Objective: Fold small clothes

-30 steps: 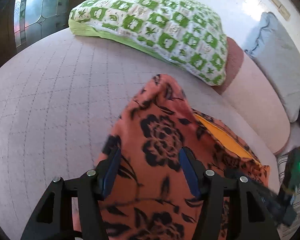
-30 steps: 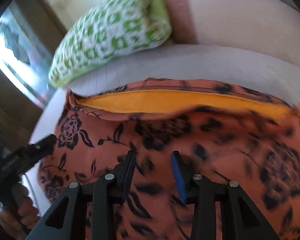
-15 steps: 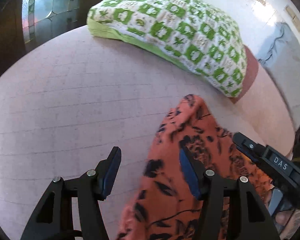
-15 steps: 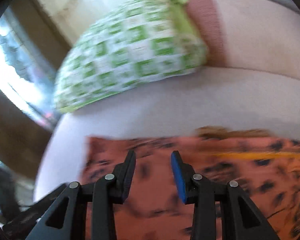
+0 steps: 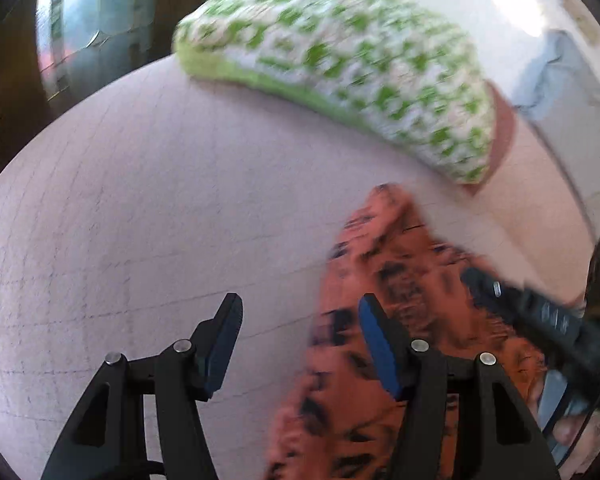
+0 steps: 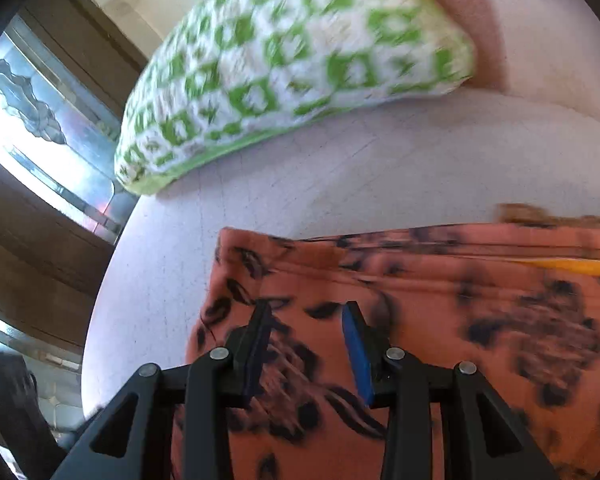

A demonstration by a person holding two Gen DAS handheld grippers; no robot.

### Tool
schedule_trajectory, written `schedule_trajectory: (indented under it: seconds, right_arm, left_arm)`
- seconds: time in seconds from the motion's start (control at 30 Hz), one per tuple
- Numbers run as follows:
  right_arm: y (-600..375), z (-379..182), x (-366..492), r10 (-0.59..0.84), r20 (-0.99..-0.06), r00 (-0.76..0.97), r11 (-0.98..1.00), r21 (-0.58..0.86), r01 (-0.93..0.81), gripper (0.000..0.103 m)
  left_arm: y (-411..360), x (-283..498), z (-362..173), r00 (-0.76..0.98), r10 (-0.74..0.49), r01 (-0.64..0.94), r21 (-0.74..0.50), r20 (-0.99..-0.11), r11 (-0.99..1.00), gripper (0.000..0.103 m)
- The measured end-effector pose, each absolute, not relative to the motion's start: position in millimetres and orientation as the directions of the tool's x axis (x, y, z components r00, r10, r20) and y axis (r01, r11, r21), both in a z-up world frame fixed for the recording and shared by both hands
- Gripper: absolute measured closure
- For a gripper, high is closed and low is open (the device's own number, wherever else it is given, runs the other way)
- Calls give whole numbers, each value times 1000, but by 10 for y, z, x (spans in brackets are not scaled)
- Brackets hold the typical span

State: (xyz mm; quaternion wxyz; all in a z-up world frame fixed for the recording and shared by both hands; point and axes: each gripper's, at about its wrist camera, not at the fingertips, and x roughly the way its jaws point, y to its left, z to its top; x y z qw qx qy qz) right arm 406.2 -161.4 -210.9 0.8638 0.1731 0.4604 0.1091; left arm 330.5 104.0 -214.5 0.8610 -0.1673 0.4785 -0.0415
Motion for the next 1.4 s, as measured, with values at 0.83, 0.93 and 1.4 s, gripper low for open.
schedule_trajectory:
  seconds: [0.83, 0.93, 1.4]
  right_arm:
    - [-4173, -2237, 3286, 38, -809, 586, 848, 337, 410, 82]
    - [-3880, -2121, 2957, 143, -795, 589, 876, 378, 298, 82]
    - [-3275, -2283, 2058, 211, -824, 526, 914, 357, 193, 82]
  left_arm:
    - [243, 3401, -2138, 496, -152, 55, -144, -855, 988, 35]
    - [183, 3295, -2069, 507, -191, 105, -159, -841, 982, 35]
    - [285, 2831, -2147, 511, -97, 109, -47, -854, 993, 33]
